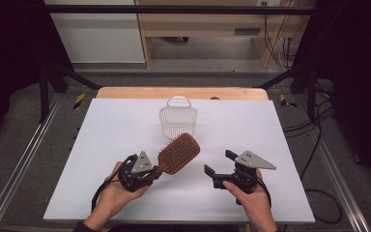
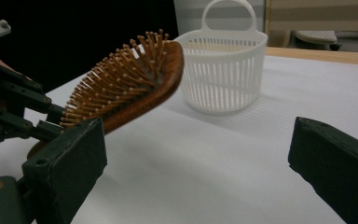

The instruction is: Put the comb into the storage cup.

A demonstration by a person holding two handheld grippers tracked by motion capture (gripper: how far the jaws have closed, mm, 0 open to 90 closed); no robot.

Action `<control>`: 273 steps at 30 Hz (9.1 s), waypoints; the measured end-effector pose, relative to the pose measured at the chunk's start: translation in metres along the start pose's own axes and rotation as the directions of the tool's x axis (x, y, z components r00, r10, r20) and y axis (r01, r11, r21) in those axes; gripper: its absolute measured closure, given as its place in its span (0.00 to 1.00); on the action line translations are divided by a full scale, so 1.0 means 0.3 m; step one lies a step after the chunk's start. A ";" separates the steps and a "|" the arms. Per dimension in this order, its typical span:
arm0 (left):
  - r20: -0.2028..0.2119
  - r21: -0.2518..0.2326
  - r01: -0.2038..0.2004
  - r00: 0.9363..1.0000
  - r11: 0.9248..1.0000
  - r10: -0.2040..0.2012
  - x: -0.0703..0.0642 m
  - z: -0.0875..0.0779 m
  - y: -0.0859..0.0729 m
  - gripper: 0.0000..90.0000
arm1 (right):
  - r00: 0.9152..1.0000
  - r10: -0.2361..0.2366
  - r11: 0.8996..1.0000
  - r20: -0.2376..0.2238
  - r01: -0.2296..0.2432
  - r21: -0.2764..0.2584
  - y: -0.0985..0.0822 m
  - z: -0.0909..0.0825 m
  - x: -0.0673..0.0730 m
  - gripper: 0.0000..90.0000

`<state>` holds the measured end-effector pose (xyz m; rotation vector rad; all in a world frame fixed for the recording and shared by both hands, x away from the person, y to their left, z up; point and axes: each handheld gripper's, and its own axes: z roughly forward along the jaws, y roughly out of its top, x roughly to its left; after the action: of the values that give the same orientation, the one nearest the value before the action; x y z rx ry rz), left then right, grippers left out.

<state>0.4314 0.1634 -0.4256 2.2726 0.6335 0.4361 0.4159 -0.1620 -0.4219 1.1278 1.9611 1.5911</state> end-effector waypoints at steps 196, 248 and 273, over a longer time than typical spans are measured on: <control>-0.204 -0.510 0.245 0.897 0.825 -0.392 0.207 -0.230 -0.279 0.03 | 0.967 0.231 0.943 -0.108 -0.250 -0.221 0.404 0.132 0.011 0.59; -0.247 -0.518 0.219 0.887 0.827 -0.390 0.216 -0.262 -0.352 0.02 | 0.961 0.273 0.888 -0.048 -0.270 -0.371 0.562 0.252 -0.093 0.59; -0.246 -0.524 0.216 0.888 0.824 -0.389 0.218 -0.264 -0.353 0.02 | 0.955 0.293 0.875 -0.041 -0.285 -0.391 0.559 0.262 -0.111 0.58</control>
<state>0.4144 0.3090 -0.4405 1.5878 0.9350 0.7473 0.5504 -0.1308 -0.2941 1.2979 1.4091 2.0040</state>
